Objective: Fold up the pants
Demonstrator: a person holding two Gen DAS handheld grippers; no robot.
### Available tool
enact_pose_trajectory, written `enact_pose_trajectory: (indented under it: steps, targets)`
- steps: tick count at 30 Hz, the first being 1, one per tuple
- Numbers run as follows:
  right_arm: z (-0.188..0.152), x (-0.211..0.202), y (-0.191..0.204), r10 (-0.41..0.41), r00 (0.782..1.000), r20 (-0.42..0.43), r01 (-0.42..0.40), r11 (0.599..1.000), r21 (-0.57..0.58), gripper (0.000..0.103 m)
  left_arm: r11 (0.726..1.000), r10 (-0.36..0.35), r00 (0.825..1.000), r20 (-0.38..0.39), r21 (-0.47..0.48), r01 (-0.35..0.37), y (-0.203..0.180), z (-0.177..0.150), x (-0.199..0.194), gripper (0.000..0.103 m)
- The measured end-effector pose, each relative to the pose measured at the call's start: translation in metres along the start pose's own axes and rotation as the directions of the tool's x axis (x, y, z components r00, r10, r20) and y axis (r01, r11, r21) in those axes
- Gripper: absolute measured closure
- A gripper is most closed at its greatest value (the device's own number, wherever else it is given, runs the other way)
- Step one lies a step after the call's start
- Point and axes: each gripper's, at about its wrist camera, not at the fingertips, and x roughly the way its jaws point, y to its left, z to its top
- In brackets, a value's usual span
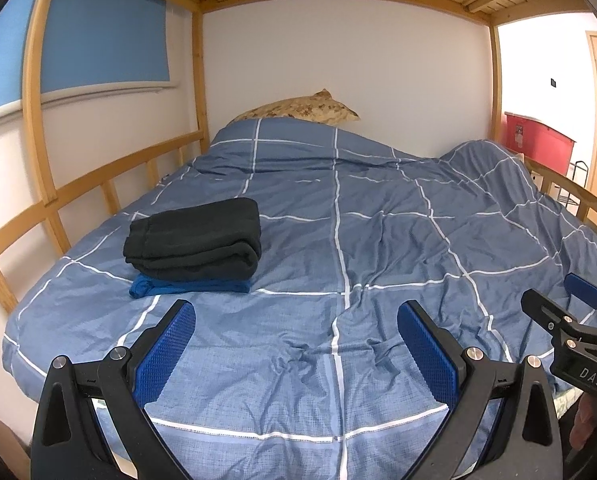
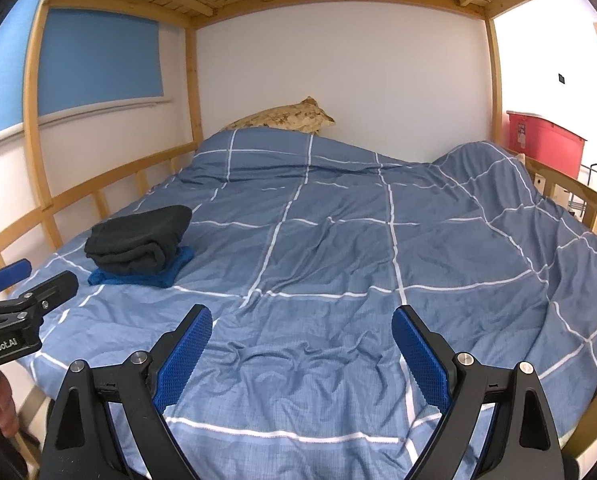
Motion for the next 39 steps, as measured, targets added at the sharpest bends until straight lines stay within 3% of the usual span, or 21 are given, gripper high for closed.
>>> enact_pose_trajectory:
  steps: [39]
  targets:
    - [0.0001,0.0018,-0.0022,-0.002,1.0,-0.003,0.002,1.0,-0.002,0.011,1.0,0.02,1.0,0.017,0.001,-0.02,0.0007,-0.0027,0.0005,0.0]
